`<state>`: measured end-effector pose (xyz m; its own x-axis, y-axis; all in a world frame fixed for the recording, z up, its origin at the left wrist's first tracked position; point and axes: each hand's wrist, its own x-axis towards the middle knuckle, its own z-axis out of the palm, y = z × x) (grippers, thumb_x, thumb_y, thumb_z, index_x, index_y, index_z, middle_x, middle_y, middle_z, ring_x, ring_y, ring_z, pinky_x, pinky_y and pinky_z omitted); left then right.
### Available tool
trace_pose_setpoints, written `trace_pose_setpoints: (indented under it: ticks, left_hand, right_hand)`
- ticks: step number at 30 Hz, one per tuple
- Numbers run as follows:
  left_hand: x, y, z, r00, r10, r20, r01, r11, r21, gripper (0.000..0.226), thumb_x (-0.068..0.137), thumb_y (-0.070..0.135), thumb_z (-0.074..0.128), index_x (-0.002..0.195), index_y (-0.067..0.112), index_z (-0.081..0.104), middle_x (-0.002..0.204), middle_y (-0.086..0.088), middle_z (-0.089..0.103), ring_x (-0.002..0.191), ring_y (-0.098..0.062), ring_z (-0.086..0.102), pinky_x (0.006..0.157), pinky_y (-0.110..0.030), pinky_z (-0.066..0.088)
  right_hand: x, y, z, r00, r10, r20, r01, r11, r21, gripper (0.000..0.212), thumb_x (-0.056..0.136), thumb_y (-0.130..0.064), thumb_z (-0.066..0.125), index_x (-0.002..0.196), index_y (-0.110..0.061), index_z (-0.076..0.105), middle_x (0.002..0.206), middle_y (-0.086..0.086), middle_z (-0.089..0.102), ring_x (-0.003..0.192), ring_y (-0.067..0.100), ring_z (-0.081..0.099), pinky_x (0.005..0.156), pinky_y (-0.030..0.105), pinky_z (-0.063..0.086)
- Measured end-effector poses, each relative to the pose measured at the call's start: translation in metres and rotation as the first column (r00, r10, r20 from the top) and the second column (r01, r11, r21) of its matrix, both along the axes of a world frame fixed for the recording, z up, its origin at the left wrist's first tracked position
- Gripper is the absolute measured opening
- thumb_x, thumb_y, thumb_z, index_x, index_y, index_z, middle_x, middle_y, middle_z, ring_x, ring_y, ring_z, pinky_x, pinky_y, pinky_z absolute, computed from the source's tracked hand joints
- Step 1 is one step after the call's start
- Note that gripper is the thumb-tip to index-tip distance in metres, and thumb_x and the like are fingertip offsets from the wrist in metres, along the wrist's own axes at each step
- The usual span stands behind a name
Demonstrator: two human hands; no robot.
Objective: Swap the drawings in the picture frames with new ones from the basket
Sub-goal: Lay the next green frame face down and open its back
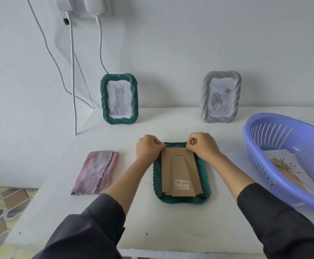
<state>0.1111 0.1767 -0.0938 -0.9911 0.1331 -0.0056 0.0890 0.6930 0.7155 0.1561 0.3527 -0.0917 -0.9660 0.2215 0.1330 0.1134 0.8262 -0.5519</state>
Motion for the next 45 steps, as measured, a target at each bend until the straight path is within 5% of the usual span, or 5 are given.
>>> trace_pose_setpoints:
  ticks: [14,21,27,34,45]
  left_hand:
    - [0.023,-0.011,-0.014,0.997,0.008,-0.075,0.013,0.960,0.278,0.011,0.086,0.022,0.062,0.092,0.016,0.070,0.108,-0.002,0.064,0.083,-0.012,0.056,0.076,-0.023,0.043]
    - [0.052,-0.026,-0.020,0.997,-0.025,-0.076,0.042,0.970,0.239,0.010,0.081,0.022,0.070,0.085,0.014,0.073,0.106,0.004,0.053,0.096,-0.013,0.051,0.084,-0.024,0.039]
    - [0.075,-0.040,-0.021,0.998,-0.043,-0.055,0.055,0.971,0.232,0.009,0.080,0.021,0.070,0.084,0.014,0.074,0.111,0.004,0.049,0.102,-0.009,0.047,0.087,-0.021,0.034]
    - [0.097,-0.059,-0.017,0.982,-0.189,-0.027,0.190,0.953,0.238,0.004,0.078,0.021,0.073,0.081,0.022,0.073,0.115,0.002,0.049,0.107,-0.009,0.048,0.091,-0.020,0.031]
    - [0.105,-0.071,-0.013,0.933,-0.358,-0.023,0.358,0.925,0.126,0.030,0.059,0.023,0.087,0.067,0.044,0.067,0.129,0.013,0.045,0.131,-0.016,0.032,0.111,-0.032,0.024]
  right_hand:
    - [0.034,0.000,-0.014,0.999,0.012,-0.034,-0.019,0.979,-0.203,0.027,0.094,-0.012,0.044,0.114,-0.015,0.061,0.100,0.002,0.046,0.084,0.017,0.051,0.077,0.025,0.036]
    - [0.078,-0.006,-0.026,0.990,0.088,-0.111,-0.100,0.989,-0.107,0.010,0.085,-0.012,0.058,0.091,-0.013,0.066,0.097,-0.001,0.041,0.090,0.016,0.048,0.077,0.028,0.040]
    - [0.107,-0.012,-0.030,0.978,0.132,-0.163,-0.158,0.974,-0.162,0.012,0.084,-0.006,0.059,0.092,-0.006,0.068,0.105,0.002,0.047,0.104,0.018,0.051,0.083,0.020,0.032]
    - [0.134,-0.014,-0.025,0.983,0.142,-0.119,-0.161,0.973,-0.166,0.013,0.080,-0.023,0.068,0.091,-0.018,0.069,0.128,-0.003,0.057,0.119,0.015,0.051,0.108,0.040,0.031]
    - [0.156,-0.011,-0.022,0.978,0.210,-0.018,-0.210,0.964,-0.165,0.026,0.073,-0.030,0.076,0.096,-0.021,0.067,0.140,-0.003,0.046,0.129,0.016,0.043,0.111,0.042,0.024]
